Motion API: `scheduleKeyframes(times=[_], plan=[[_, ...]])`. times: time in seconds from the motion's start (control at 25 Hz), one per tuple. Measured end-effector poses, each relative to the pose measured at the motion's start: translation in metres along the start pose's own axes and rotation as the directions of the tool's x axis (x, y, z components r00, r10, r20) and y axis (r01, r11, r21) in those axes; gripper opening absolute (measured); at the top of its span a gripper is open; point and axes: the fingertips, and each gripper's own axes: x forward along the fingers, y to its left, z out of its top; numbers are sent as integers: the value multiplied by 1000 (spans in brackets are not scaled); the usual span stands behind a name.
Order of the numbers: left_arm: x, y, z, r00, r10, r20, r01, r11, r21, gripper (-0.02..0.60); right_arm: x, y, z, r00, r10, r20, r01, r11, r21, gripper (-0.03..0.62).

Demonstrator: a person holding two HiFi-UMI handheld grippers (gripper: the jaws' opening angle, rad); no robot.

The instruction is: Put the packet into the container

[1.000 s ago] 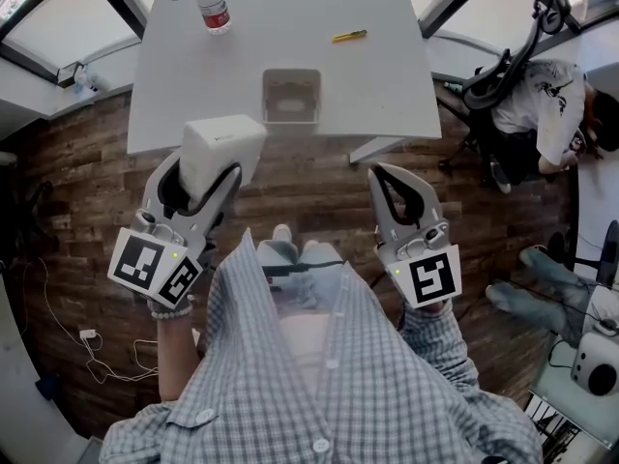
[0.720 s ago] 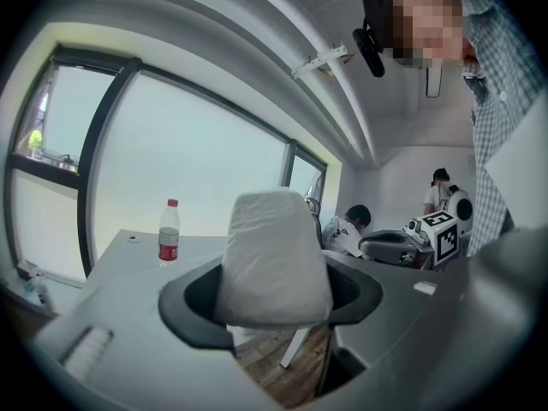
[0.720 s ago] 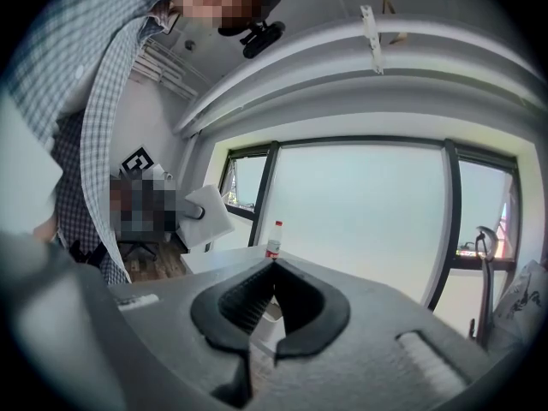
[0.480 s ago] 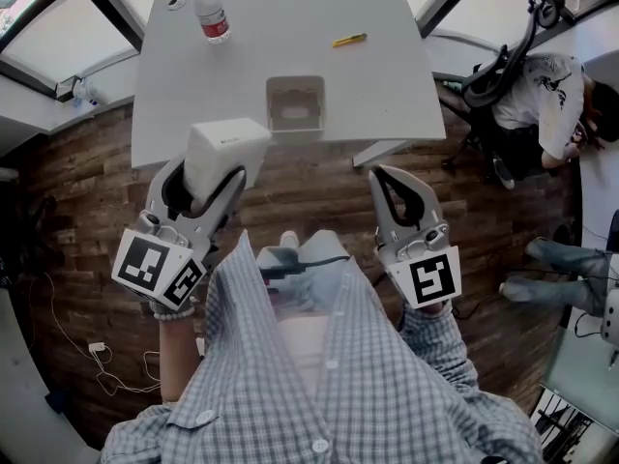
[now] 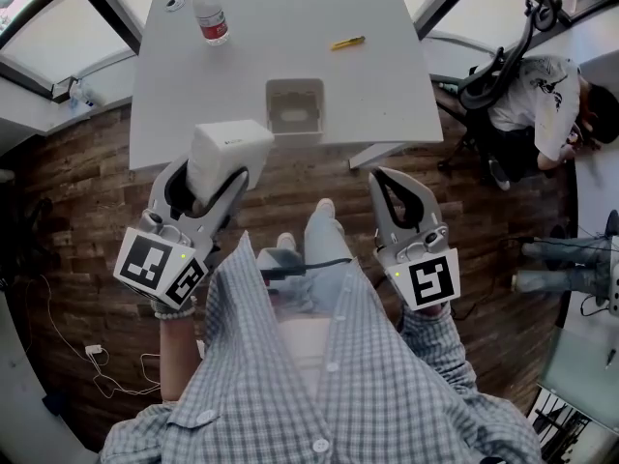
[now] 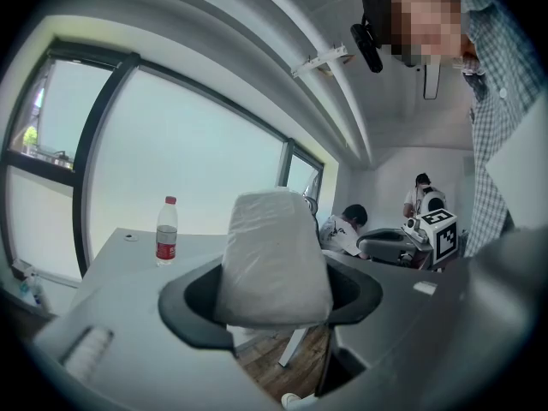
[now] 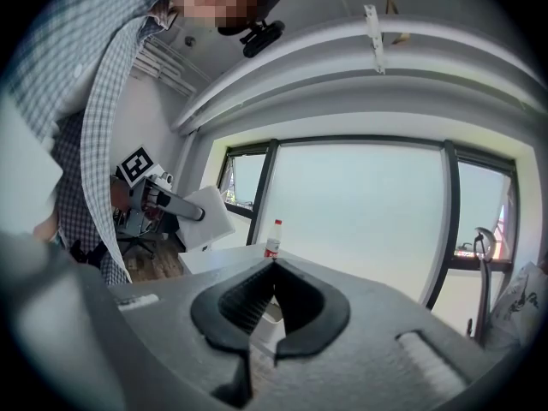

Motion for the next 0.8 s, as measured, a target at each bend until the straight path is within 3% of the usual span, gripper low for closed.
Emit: scheduleKeyframes(times=[0.8], plan=[[45,14,12,996,89,-8,-89,996,-1,278,38,-50,-7,996,83,16,-83,997,6,2]])
